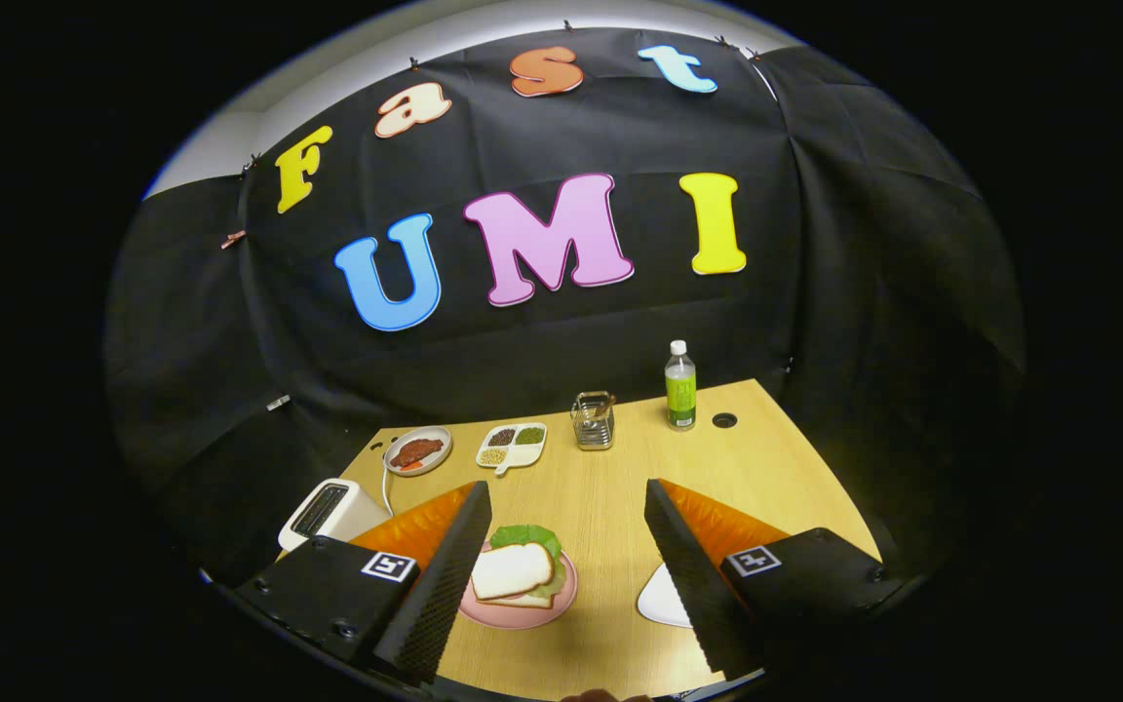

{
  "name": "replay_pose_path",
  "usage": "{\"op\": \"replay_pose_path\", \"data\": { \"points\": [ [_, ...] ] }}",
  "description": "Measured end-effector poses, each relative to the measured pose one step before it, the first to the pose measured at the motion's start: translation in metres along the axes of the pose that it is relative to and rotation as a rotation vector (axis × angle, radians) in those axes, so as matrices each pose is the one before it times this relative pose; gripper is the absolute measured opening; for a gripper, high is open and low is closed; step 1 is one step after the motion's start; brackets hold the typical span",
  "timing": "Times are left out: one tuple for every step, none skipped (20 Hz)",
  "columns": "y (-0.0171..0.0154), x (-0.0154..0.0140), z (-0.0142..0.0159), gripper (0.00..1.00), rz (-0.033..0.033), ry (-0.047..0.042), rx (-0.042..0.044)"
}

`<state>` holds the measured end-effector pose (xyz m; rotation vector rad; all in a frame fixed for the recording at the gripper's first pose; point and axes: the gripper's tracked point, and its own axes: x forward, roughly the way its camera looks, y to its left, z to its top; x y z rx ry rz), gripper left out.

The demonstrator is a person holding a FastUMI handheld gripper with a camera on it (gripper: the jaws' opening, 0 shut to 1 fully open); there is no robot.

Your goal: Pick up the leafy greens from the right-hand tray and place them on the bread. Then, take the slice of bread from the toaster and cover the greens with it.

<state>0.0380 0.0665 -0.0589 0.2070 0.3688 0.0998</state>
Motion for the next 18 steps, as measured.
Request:
{"op": "replay_pose_path", "data": {
  "points": [
    [-0.00263,-0.00703,0.00244,0.99,-0.00567,-0.02113,-0.00907],
    [-0.00063,-0.00646,0.00343,0.99,0.00346,-0.02001,-0.01816],
    [-0.00471,-0.00376,0.00427,0.99,-0.00703,-0.02186,-0.0224],
    [-0.00524,-0.0024,0.00529,0.99,-0.00092,-0.02479,-0.02849],
    [-0.00454,-0.00138,0.00234,0.99,-0.00174,-0.00878,-0.02136],
    [-0.00133,-0.00013,-0.00237,0.99,0.0124,0.00712,-0.00611],
    [0.00034,0.00038,-0.00165,0.99,0.0086,0.00612,0.00646],
    [-0.00309,0.00193,-0.00062,0.99,0.00481,0.00722,0.01847],
    [-0.00115,0.00054,0.0007,0.99,0.00179,0.00108,0.01371],
    [-0.00157,0.0012,0.00071,0.99,0.00206,-0.00491,0.00705],
    [-0.00347,0.0016,0.00227,0.99,-0.00168,-0.00546,-0.00307],
    [-0.0021,0.00116,-0.00018,0.99,0.00218,-0.00108,-0.01052],
    [0.00059,0.00051,-0.00318,0.99,0.00779,0.00987,-0.00977],
    [0.00212,-0.00047,-0.00276,0.99,0.01234,0.01346,-0.00525],
    [0.00061,0.00104,-0.00243,0.99,0.00815,0.00936,-0.0025],
    [0.00075,0.00169,-0.0012,0.99,0.00527,0.00558,-0.00115],
    [0.00121,0.00116,-0.00084,0.99,0.00568,0.00447,-0.00186],
    [0.00116,0.00109,-0.00106,0.99,0.00456,0.00328,-0.0022]
  ]
}}
